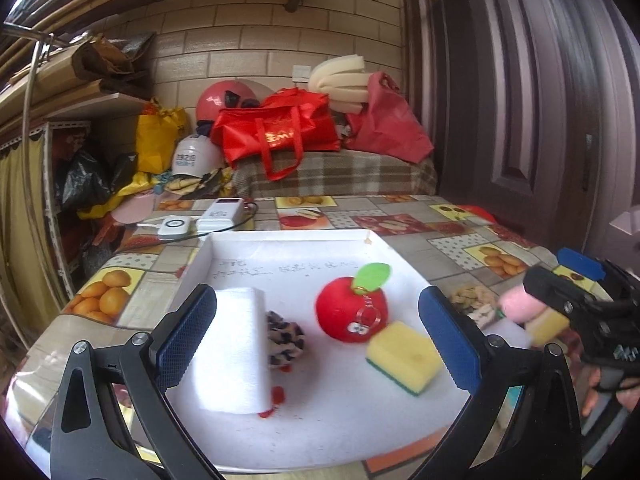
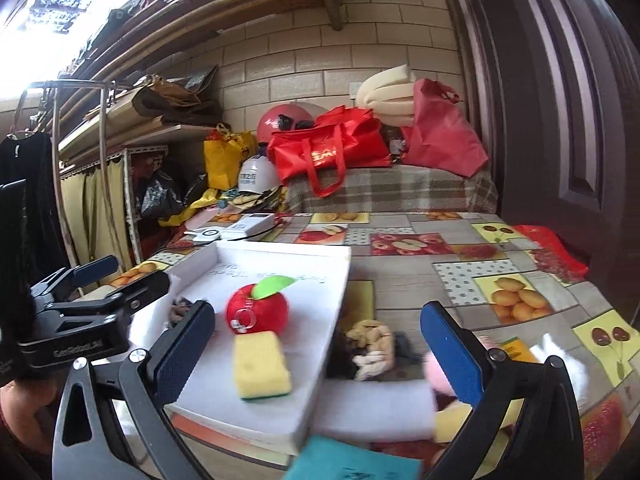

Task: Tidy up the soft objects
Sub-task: 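Grasp the white sock with the right tool while the left tool grasps the teal tissue pack, then lift the teal tissue pack with the left tool while the right tool lifts the sock, then carry the tissue pack and sock into the white box while both tools open to release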

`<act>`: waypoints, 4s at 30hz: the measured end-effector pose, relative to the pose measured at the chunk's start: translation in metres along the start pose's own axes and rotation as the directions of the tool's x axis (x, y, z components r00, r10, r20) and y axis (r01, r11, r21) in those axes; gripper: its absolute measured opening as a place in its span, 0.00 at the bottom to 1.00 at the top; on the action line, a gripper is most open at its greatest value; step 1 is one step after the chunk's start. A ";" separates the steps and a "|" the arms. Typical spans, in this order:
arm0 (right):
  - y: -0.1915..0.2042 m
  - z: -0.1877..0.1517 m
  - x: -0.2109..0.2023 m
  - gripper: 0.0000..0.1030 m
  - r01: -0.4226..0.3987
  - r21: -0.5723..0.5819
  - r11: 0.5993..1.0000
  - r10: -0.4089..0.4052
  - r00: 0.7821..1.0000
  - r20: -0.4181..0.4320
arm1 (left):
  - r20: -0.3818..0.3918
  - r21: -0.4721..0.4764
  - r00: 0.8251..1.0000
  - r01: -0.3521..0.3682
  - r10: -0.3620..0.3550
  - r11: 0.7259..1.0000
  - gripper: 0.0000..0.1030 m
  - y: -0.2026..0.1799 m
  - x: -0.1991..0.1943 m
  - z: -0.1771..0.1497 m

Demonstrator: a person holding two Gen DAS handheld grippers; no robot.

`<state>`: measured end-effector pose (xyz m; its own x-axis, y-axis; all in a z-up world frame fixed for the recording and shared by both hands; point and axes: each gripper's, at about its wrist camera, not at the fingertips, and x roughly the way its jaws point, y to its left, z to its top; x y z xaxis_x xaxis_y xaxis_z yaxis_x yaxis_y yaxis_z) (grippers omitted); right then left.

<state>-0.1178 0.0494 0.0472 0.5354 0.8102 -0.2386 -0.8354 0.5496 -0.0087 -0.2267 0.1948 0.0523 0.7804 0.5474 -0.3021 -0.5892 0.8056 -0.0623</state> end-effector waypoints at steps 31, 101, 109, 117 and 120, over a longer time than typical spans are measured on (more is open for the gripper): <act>-0.170 -0.041 0.022 0.42 -0.113 -0.029 0.993 0.081 0.846 -0.526 | -0.457 0.438 0.818 0.549 -0.350 0.711 0.94 -0.165 0.017 -0.043; -0.138 -0.007 -0.041 0.41 -0.036 0.021 0.999 0.038 0.995 -0.094 | -0.083 0.237 0.963 0.271 -0.258 0.933 0.50 -0.071 -0.013 -0.013; -0.099 -0.006 -0.046 0.41 -0.108 0.042 0.993 0.110 0.993 -0.040 | -0.043 0.109 0.983 0.180 -0.176 0.978 0.50 -0.025 -0.012 -0.009; -0.057 -0.007 -0.031 0.41 -0.186 -0.037 0.982 0.182 0.980 -0.076 | -0.054 0.058 0.989 0.138 -0.135 0.989 0.50 -0.003 -0.009 -0.009; -0.048 -0.008 -0.026 0.41 -0.209 -0.045 0.977 0.205 0.974 -0.093 | -0.058 0.051 0.989 0.137 -0.134 0.989 0.50 -0.001 -0.009 -0.009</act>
<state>-0.0924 -0.0002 0.0459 0.3393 0.8830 -0.3242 -0.9338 0.3579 -0.0024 -0.2349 0.1866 0.0469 0.8392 0.4202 -0.3452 -0.4649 0.8837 -0.0545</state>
